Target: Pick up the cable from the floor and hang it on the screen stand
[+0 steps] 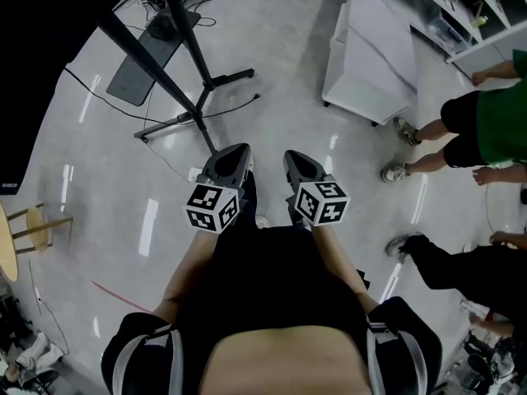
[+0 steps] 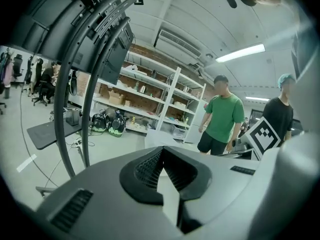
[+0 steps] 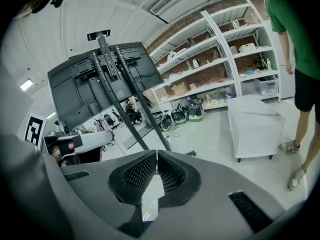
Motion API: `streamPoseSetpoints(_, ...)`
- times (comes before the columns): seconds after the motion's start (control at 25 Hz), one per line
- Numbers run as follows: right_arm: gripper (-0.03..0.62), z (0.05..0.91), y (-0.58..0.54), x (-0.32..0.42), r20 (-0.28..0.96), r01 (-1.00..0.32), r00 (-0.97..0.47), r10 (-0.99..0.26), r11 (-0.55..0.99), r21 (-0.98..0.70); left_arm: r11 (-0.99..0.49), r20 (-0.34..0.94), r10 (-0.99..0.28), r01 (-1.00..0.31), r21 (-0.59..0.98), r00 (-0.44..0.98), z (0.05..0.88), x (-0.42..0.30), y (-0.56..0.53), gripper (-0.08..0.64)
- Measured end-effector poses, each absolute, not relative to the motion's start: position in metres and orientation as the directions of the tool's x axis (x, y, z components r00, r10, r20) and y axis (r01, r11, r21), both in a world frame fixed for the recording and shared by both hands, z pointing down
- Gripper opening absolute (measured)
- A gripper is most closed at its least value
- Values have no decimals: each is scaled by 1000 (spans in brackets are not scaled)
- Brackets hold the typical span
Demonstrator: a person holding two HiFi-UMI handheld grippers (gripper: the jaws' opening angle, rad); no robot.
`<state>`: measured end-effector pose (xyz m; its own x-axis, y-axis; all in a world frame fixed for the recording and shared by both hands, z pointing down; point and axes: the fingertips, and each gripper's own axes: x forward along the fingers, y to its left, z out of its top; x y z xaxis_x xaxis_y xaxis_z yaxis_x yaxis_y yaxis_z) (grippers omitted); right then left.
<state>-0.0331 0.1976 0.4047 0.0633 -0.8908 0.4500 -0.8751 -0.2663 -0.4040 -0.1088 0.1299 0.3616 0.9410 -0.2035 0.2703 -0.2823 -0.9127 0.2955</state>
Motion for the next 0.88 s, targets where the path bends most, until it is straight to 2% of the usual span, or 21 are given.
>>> streamPoseSetpoints(0.6,26,390,100,48,457,-866,156,-876,-343,-363,-926,271,-159,-238,293,949,355,-39,22,8)
streamPoseSetpoints(0.88,26,390,36,79,467,-875,154,-871,-340,-345,-927,295,-130,-221,302,947,357,-17,-36,8)
